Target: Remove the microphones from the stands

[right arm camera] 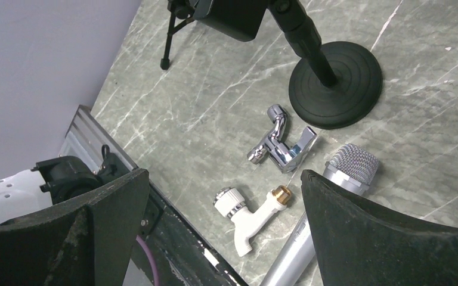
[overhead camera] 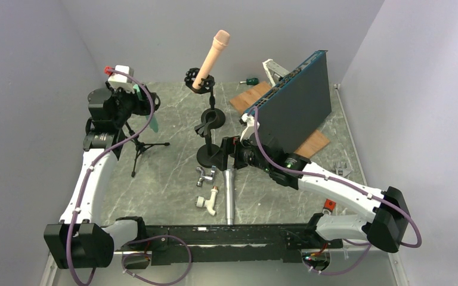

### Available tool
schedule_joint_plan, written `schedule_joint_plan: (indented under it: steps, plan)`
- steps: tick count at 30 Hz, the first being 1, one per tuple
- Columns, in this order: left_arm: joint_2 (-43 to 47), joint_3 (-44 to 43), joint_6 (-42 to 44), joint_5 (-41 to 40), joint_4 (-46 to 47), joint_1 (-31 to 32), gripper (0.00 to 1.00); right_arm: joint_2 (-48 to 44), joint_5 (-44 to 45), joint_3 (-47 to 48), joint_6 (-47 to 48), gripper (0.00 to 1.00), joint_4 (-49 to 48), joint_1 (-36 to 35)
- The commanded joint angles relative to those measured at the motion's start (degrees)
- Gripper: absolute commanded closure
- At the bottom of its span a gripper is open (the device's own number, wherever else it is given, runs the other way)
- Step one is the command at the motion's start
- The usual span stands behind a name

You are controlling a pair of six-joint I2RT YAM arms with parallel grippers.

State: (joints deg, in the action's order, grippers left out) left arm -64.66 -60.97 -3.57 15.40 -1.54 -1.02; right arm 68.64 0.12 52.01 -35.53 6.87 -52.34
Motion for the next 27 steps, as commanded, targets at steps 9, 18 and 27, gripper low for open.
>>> schedule_joint_plan:
  steps: [9, 18, 27]
  plan:
    - [0.4, -2.9, 1.5, 0.7, -0.4, 0.2, 0.54, -3.6, 2.7, -0.8, -0.1, 0.0, -1.3, 0.0]
    - [-1.3, -8.1, 6.8, 0.4, -5.0, 0.7, 0.79, -5.3, 5.8, 5.2, 3.4, 0.0, 4.9, 0.0]
    - [-3.6, -21.6, 6.5, -1.3, -11.8, 0.7, 0.87, -13.0, 9.7, 5.0, 5.1, 0.0, 9.3, 0.0]
